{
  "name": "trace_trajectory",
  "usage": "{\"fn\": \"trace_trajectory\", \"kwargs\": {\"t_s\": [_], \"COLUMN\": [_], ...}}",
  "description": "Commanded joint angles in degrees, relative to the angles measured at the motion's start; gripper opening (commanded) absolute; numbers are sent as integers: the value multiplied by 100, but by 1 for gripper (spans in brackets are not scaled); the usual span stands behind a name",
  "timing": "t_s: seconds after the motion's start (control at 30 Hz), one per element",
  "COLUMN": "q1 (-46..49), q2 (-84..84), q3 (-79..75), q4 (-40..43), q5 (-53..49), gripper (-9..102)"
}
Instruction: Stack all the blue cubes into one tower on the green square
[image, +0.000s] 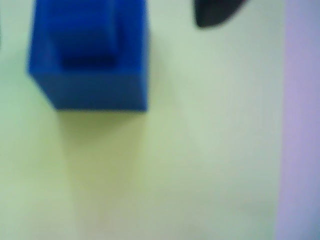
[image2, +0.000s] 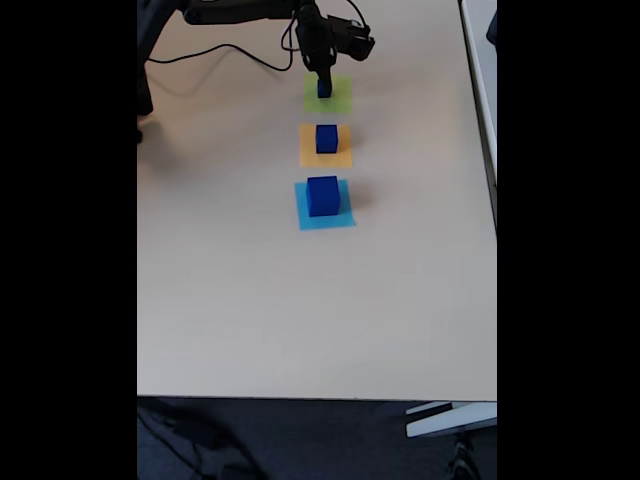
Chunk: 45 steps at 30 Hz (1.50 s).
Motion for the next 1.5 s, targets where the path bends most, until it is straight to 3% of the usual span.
{"fn": "trace_trajectory", "kwargs": {"t_s": [0.0, 1.47], "q1": [18, 202], "q2": [272, 536], "q3": [-35, -53], "q4": [-18, 70], "q5": [26, -527], "gripper": [20, 18]}}
